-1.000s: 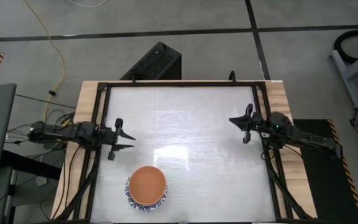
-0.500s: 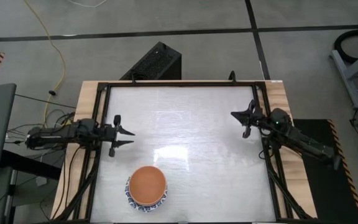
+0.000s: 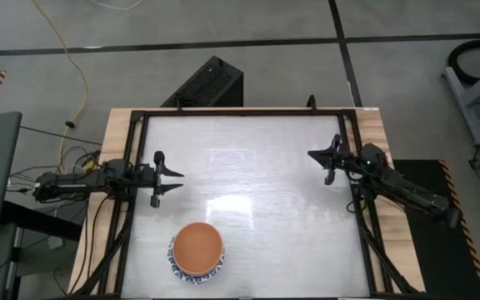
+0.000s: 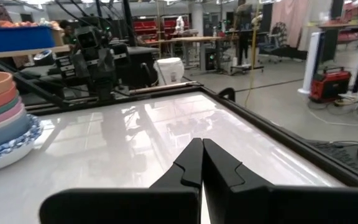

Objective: Nest bowls inside each other
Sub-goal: Return to Home Position

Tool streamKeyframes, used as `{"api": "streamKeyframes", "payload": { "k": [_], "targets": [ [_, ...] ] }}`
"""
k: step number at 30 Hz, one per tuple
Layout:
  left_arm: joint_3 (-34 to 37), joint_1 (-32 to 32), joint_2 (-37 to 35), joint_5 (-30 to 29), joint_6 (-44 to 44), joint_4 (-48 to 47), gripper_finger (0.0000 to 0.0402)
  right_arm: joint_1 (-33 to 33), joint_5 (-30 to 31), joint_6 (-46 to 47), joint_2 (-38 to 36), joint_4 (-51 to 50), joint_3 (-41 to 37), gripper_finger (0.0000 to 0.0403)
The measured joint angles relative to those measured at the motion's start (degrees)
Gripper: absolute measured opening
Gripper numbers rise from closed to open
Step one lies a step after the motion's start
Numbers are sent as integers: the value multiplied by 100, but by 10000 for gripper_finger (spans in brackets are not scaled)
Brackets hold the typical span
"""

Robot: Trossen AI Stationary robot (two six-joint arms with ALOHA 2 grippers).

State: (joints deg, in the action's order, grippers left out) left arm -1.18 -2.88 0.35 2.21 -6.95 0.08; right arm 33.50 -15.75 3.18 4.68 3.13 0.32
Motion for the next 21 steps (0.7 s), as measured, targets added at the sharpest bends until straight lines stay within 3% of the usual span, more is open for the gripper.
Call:
{"api": "streamKeyframes", "payload": {
  "k": [21],
  "targets": [
    [66,32,-3,1,183,217,130,-2,-118,138,62,16,0,25]
  ]
}}
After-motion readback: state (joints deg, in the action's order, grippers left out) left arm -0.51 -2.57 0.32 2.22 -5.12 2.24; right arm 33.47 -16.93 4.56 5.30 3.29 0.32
